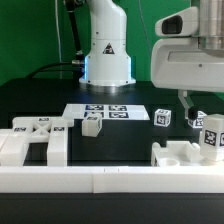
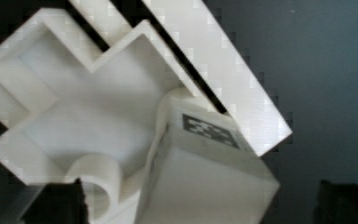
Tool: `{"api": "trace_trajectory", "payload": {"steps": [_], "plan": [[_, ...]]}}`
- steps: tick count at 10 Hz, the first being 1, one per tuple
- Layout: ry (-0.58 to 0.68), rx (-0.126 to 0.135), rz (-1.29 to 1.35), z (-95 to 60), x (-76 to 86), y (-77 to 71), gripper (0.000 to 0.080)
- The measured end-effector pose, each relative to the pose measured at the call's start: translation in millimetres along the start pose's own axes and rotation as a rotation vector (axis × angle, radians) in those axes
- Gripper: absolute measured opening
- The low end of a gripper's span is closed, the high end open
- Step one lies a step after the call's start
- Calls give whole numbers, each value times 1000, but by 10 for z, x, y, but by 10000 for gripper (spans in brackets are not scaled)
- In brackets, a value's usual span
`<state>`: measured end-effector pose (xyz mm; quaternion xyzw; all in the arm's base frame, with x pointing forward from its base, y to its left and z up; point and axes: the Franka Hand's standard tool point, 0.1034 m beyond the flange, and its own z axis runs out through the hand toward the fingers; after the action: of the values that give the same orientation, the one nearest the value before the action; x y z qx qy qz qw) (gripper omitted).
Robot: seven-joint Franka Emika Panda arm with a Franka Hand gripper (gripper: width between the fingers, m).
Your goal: Assemble chair
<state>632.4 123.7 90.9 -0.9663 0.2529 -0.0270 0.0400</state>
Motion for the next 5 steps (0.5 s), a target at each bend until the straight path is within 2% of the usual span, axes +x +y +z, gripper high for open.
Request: {"api": "trace_trajectory", "payload": {"steps": [5], "plan": [[0,-6,-398,33,-3,12,649]]}}
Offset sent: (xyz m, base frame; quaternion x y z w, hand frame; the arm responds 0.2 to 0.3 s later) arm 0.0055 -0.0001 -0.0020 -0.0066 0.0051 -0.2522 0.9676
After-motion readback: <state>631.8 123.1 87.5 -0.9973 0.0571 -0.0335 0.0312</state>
